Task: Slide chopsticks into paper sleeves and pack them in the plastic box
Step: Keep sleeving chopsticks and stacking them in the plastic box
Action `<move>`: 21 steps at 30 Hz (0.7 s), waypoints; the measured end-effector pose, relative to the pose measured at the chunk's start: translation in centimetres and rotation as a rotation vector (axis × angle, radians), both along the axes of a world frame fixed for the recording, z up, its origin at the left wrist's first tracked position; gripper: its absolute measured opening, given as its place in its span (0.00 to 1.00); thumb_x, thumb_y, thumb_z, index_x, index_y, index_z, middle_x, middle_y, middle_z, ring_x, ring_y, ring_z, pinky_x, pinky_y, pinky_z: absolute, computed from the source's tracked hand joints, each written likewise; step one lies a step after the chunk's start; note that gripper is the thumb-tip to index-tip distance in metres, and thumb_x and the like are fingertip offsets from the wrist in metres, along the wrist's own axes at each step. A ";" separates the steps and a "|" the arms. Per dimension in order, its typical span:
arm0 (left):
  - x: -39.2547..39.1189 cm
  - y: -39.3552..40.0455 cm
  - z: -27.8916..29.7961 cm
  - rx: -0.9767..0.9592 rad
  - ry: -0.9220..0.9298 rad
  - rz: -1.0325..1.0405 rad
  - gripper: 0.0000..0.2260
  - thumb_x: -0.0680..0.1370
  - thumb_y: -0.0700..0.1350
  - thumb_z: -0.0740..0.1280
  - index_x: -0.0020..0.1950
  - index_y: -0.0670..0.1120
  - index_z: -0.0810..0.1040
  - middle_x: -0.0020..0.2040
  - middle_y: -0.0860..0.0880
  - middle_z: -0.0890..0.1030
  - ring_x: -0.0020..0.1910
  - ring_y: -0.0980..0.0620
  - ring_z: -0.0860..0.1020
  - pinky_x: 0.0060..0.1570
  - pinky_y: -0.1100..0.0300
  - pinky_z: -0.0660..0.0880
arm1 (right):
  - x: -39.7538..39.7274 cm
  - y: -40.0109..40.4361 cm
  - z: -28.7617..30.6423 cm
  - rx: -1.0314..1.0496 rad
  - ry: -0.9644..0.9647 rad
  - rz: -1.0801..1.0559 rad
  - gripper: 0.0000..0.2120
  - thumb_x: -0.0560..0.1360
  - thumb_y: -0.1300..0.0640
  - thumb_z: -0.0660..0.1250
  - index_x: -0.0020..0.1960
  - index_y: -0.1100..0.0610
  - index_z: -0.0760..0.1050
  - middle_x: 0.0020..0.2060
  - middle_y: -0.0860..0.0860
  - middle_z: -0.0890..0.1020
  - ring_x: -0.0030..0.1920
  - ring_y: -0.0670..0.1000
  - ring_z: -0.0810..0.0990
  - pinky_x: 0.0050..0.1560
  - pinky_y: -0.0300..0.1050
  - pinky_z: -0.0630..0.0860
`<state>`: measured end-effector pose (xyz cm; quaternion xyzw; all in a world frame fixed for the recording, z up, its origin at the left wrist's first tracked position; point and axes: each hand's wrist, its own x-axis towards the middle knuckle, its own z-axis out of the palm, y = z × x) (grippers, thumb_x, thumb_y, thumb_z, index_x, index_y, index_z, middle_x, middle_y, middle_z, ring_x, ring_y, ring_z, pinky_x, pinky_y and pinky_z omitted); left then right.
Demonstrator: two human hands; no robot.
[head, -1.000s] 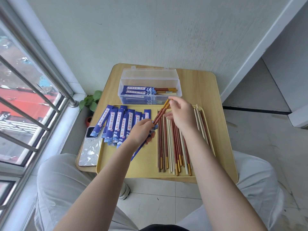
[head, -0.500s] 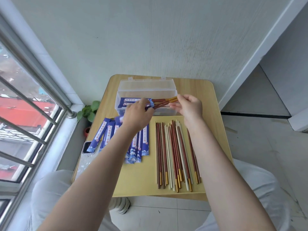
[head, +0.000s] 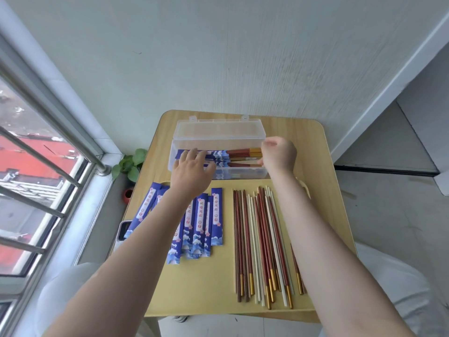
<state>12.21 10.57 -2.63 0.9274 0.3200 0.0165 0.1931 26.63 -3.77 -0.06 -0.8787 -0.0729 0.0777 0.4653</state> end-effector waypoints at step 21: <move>-1.0 -0.4 2.2 0.248 0.082 0.026 0.14 0.84 0.43 0.55 0.51 0.40 0.79 0.46 0.47 0.76 0.51 0.46 0.75 0.48 0.55 0.76 | -3.2 2.2 -0.5 -0.648 -0.135 0.839 0.22 0.81 0.42 0.58 0.35 0.55 0.67 0.31 0.50 0.69 0.34 0.52 0.70 0.34 0.47 0.63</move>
